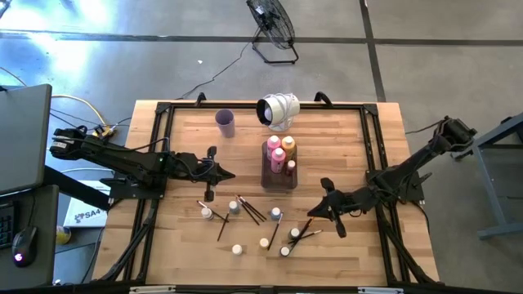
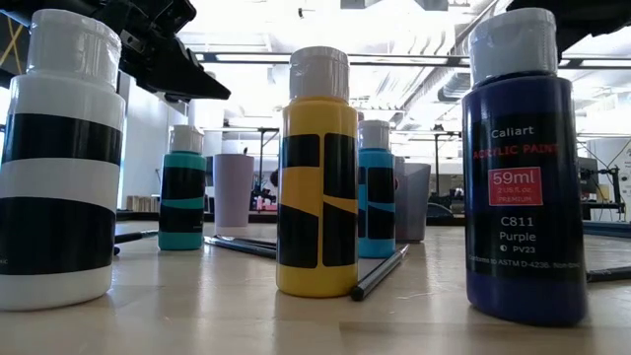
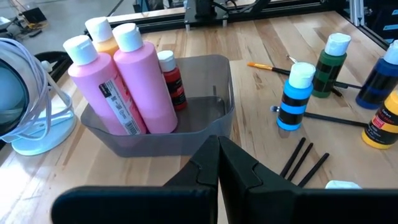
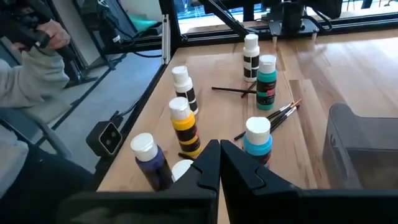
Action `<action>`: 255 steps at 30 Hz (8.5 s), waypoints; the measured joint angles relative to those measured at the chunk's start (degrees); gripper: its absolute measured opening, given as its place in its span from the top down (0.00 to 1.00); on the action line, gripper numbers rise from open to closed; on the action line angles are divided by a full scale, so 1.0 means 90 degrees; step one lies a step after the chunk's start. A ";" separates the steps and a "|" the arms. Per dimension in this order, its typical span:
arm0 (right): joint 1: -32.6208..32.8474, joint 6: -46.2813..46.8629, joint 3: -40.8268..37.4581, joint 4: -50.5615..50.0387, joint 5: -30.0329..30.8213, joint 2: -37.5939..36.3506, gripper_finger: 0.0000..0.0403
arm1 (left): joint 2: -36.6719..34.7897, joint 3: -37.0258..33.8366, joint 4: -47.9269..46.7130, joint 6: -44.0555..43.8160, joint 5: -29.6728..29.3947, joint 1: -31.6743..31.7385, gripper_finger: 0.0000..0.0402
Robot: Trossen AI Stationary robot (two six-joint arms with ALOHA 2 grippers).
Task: Pick & Place Paint Supplies
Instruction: Put the green paint bottle into the black bin
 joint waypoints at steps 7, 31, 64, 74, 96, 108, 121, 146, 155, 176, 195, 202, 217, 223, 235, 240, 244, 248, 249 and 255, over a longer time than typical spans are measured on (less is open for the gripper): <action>-0.0035 0.0002 0.0000 0.0091 0.0189 0.0302 1.00 | 0.0000 0.0000 0.0111 0.0210 -0.0018 0.0000 1.00; -0.0044 -0.0175 0.0000 0.0288 0.0192 0.0519 1.00 | 0.0000 0.0000 0.1052 0.0883 -0.0016 0.0000 1.00; -0.0067 -0.0974 0.0002 0.0442 0.0501 0.0522 0.92 | 0.0000 0.0000 0.0923 0.0828 -0.0011 0.0000 1.00; -0.0092 -0.1061 0.0007 0.0412 0.0162 0.0522 0.52 | 0.0000 0.0000 0.0978 0.0813 -0.0008 0.0000 1.00; -0.0075 -0.0059 0.0005 0.1292 -0.0299 0.2225 0.40 | 0.0000 0.0000 0.0753 0.0668 0.0001 0.0000 1.00; -0.0075 0.0107 0.0005 0.1497 -0.0703 0.2387 0.40 | 0.0000 0.0000 0.0646 0.0668 -0.0018 0.0000 1.00; -0.0068 -0.0056 0.0005 0.1915 -0.0817 0.2387 0.40 | 0.0000 0.0000 0.0652 0.0670 -0.0016 0.0000 1.00; -0.0056 -0.0155 0.0291 0.2961 -0.0771 0.3650 0.41 | 0.0000 0.0000 0.0649 0.0675 -0.0013 0.0000 1.00; -0.0056 -0.0228 0.0289 0.2958 -0.0665 0.3647 0.53 | -0.0001 0.0000 0.0649 0.0675 -0.0013 0.0000 1.00; -0.0104 -0.0414 0.0287 0.2860 -0.0811 0.3430 0.71 | 0.0000 0.0000 0.0649 0.0678 -0.0013 0.0000 1.00; -0.0815 -0.1247 0.0287 0.1219 0.0194 0.1080 0.71 | 0.0000 0.0000 0.0658 0.0678 -0.0012 0.0000 1.00; -0.1432 -0.1675 0.0287 0.1202 0.0238 0.0747 0.71 | 0.0000 -0.0002 0.0666 0.0687 -0.0013 0.0000 1.00; -0.2609 -0.1375 0.0287 0.1327 0.0169 0.1259 0.72 | 0.0000 -0.0002 0.0668 0.0687 -0.0164 0.0001 1.00; -0.2732 -0.1338 0.0287 0.1377 0.0167 0.1579 0.71 | 0.0000 -0.0002 0.0666 0.0687 -0.0185 0.0000 1.00; -0.2738 -0.1319 -0.0053 0.1894 0.0066 0.1889 0.72 | 0.0000 -0.0002 0.0666 0.0685 -0.0186 0.0000 1.00; -0.2867 -0.1034 -0.0631 0.2815 0.0075 0.1889 0.72 | 0.0000 -0.0002 0.0670 0.0685 -0.0186 0.0000 1.00; -0.2928 -0.0891 -0.0841 0.3007 0.0069 0.1889 0.70 | 0.0000 -0.0002 0.0673 0.0685 -0.0186 0.0000 1.00; -0.2941 -0.0926 -0.0851 0.3046 -0.0004 0.1958 0.72 | -0.0002 -0.0002 0.0673 0.0685 -0.0185 0.0000 1.00; -0.2941 -0.0937 -0.0852 0.3042 -0.0005 0.1995 0.73 | 0.0000 -0.0002 0.0671 0.0683 -0.0183 0.0001 1.00; -0.3033 -0.0764 -0.0852 0.3138 0.0002 0.2400 0.69 | 0.0000 -0.0002 0.0671 0.0682 -0.0183 0.0000 1.00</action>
